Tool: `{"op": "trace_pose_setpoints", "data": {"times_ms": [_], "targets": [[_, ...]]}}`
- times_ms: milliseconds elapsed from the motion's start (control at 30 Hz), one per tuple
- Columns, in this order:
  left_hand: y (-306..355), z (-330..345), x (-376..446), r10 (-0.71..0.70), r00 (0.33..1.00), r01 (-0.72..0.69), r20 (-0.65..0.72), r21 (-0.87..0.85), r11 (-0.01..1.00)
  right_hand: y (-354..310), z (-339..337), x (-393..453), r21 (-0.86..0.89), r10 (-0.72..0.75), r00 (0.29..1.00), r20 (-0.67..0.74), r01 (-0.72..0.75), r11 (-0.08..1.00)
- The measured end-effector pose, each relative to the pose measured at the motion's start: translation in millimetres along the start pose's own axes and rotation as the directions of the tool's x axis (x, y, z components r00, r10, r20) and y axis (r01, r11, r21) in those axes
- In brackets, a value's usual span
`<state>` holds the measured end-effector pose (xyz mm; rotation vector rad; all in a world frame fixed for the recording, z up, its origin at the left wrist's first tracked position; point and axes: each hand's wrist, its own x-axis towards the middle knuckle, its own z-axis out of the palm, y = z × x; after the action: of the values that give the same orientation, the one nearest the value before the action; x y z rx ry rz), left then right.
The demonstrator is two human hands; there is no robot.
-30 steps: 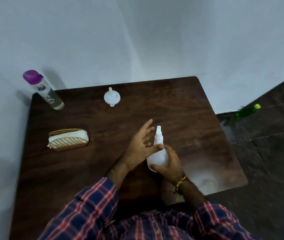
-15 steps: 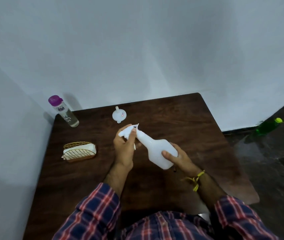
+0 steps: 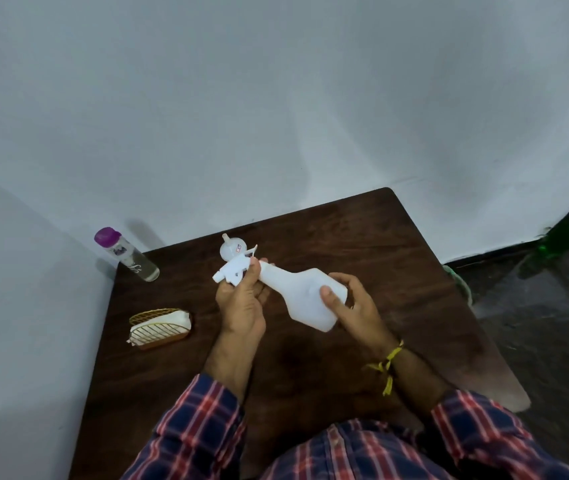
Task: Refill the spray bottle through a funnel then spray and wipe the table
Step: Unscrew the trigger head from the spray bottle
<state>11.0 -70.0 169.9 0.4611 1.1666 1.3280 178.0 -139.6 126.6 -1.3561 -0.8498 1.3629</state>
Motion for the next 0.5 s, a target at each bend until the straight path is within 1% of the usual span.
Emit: {"op": "trace_pose_setpoints", "data": {"times_ms": [33,67,100,133,167,200,233,267,300,333,367,400,433,467,500], "targets": [[1.8,0.0,-0.2,0.005,0.999,-0.005,0.049,0.006,1.0,-5.6,-3.8,1.0,0.119,0.155,0.985,0.077,-0.164,0.979],[2.8,-0.3,-1.3,0.002,0.996,-0.003,0.086,0.009,1.0,-9.7,-6.5,1.2,0.167,0.295,0.939,0.176,-0.324,0.931],[1.8,-1.0,-2.0,-0.004,0.995,0.003,0.099,0.015,1.0,-11.6,-7.0,1.2,0.191,0.385,0.894,0.229,-0.429,0.883],[0.2,-2.7,-2.3,-0.012,0.996,0.01,0.09,0.019,1.0,-11.0,-6.0,-0.5,0.185,0.409,0.884,0.227,-0.452,0.873],[-2.2,-4.3,-1.4,-0.018,0.998,0.017,0.065,0.02,1.0,-10.7,-2.0,-1.7,0.199,0.379,0.909,0.171,-0.409,0.891],[-4.0,-5.5,-0.2,-0.024,0.999,0.024,0.03,0.019,1.0,-7.4,0.7,-1.9,0.187,0.274,0.959,0.068,-0.282,0.941],[-5.3,-6.7,1.6,-0.027,1.0,0.028,-0.009,0.014,1.0,-3.4,1.6,-1.0,0.086,0.127,0.991,-0.034,-0.124,0.989],[-6.3,-7.9,3.8,-0.03,0.999,0.03,-0.046,0.001,1.0,-1.8,1.5,-1.5,-0.032,0.013,0.998,-0.056,-0.015,0.999],[-6.4,-8.6,5.5,-0.031,0.997,0.03,-0.07,-0.012,0.999,-0.7,2.2,-1.8,-0.108,-0.067,0.998,-0.022,0.064,0.992],[-6.4,-9.6,7.1,-0.03,0.996,0.028,-0.081,-0.022,0.999,-3.4,3.4,-1.1,-0.063,-0.011,0.999,0.047,0.014,0.998],[-6.0,-10.5,8.3,-0.028,0.997,0.026,-0.079,-0.024,0.999,-5.6,3.9,2.1,0.0,0.075,0.989,0.125,-0.076,0.997],[-5.5,-11.6,9.0,-0.025,0.997,0.023,-0.07,-0.025,0.999,-7.1,6.2,2.1,0.07,0.195,0.963,0.186,-0.211,0.975],[-5.6,-13.2,9.5,-0.021,0.998,0.019,-0.065,-0.022,1.0,-6.8,9.9,0.4,0.088,0.214,0.958,0.193,-0.234,0.968],[-5.8,-15.2,9.8,-0.017,0.998,0.016,-0.064,-0.016,1.0,-4.4,11.0,-3.4,0.035,0.152,0.978,0.142,-0.158,0.987],[-6.2,-17.6,10.1,-0.019,0.997,0.018,-0.071,-0.019,1.0,-0.9,12.6,-5.8,-0.057,0.065,0.994,0.087,-0.061,0.997]]}}
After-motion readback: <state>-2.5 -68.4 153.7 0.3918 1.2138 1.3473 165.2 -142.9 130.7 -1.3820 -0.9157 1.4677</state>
